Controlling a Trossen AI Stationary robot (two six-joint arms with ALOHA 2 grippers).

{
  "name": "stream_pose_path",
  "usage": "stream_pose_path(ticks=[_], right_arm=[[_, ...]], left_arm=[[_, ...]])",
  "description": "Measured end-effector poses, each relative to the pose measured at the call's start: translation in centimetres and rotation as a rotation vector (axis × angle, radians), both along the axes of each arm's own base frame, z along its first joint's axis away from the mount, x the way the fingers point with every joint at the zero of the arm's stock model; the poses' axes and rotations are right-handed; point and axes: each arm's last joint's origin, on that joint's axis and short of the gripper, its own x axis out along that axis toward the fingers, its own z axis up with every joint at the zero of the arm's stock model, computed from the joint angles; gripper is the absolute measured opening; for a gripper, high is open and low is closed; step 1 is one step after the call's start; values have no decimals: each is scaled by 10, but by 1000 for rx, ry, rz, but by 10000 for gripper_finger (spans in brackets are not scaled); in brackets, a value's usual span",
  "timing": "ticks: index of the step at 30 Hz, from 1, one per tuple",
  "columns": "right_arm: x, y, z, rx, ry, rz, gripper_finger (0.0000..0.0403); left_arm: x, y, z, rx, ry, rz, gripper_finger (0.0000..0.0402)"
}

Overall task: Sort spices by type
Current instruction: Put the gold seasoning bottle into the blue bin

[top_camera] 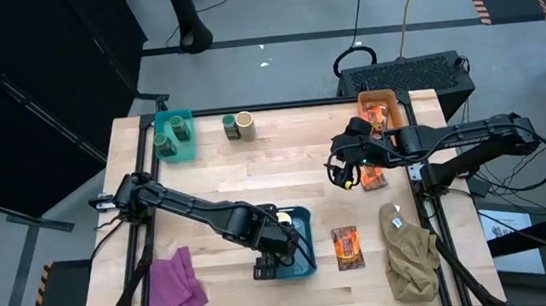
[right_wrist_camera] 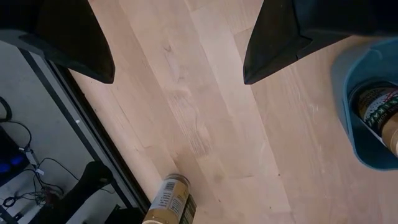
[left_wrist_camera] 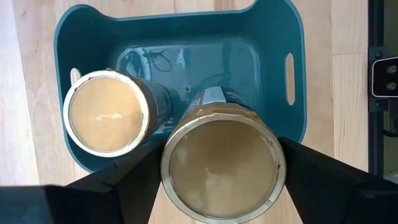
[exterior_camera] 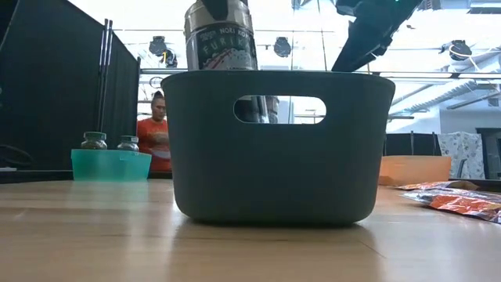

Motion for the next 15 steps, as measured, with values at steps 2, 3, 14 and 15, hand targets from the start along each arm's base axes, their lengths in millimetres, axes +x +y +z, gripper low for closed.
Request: stream_pose_path(ticks=[2,3,14,15], right_arm=[[0,0,0,0,0,0,338],[0,0,0,0,0,0,338],[0,0,0,0,0,0,338],[0,0,0,0,0,0,338]], left_arm=[[0,0,0,-2,-5,0,303],[1,0,0,-2,-6,0,304],[1,0,1,-5,-10,1,306],[1,0,1,-4,-10,1,306]])
